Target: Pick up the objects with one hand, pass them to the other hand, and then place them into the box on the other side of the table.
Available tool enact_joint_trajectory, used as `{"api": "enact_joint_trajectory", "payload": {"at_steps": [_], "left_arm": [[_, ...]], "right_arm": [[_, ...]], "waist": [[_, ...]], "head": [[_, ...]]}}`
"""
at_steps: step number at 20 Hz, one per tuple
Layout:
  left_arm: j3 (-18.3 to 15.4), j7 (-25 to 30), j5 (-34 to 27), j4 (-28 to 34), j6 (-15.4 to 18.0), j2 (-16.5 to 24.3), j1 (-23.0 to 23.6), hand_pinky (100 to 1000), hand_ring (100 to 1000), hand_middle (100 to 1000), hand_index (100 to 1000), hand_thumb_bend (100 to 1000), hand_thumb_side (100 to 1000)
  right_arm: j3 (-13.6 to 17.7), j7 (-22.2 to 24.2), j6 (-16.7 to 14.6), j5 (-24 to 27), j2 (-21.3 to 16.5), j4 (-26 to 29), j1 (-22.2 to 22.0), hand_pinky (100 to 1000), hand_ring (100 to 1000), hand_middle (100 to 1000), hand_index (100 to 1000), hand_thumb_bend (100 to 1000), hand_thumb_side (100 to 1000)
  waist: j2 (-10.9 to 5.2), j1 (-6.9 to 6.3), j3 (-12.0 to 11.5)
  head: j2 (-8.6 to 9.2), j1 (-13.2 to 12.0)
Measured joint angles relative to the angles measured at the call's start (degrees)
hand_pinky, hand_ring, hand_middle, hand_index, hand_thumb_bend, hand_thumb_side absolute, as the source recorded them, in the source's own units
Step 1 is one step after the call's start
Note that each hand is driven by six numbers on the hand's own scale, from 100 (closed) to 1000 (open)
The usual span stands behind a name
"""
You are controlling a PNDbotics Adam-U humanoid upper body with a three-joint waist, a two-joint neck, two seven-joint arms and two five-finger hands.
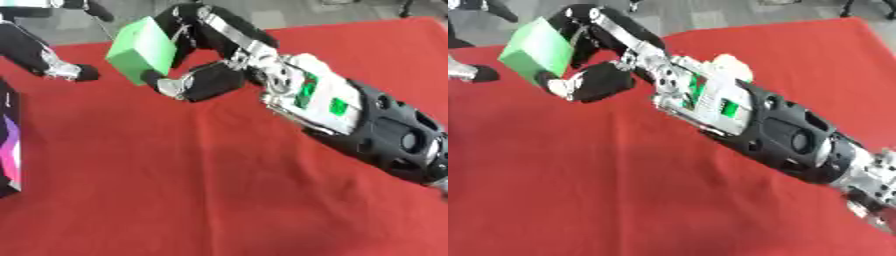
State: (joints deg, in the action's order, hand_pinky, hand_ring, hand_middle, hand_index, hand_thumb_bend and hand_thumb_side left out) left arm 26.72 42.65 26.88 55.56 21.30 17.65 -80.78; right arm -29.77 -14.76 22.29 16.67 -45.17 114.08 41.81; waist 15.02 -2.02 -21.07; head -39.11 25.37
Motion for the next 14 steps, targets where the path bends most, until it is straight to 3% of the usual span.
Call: {"api": "enact_joint_trajectory", "payload": {"at_steps": [6,14], "left_arm": [[0.47,0.58,-2.59,0.14,-0.58,-0.01,-0.22,1000,960,885,952,282,605],[2.98,0.76,-4.85,2.01,-0.76,-0.02,-0.42,1000,963,890,955,281,700]], "right_arm": [[0.00,-0.16,0.13,0.00,0.00,0.00,0.01,633,505,373,541,100,100],[-0.01,-0.39,0.41,0.00,0.00,0.00,0.02,632,505,373,539,100,100]], "waist": [[0.09,0.00,-0.13],[0.33,-0.01,-0.38]], "head": [[0.00,0.00],[0.00,0.04]]}}
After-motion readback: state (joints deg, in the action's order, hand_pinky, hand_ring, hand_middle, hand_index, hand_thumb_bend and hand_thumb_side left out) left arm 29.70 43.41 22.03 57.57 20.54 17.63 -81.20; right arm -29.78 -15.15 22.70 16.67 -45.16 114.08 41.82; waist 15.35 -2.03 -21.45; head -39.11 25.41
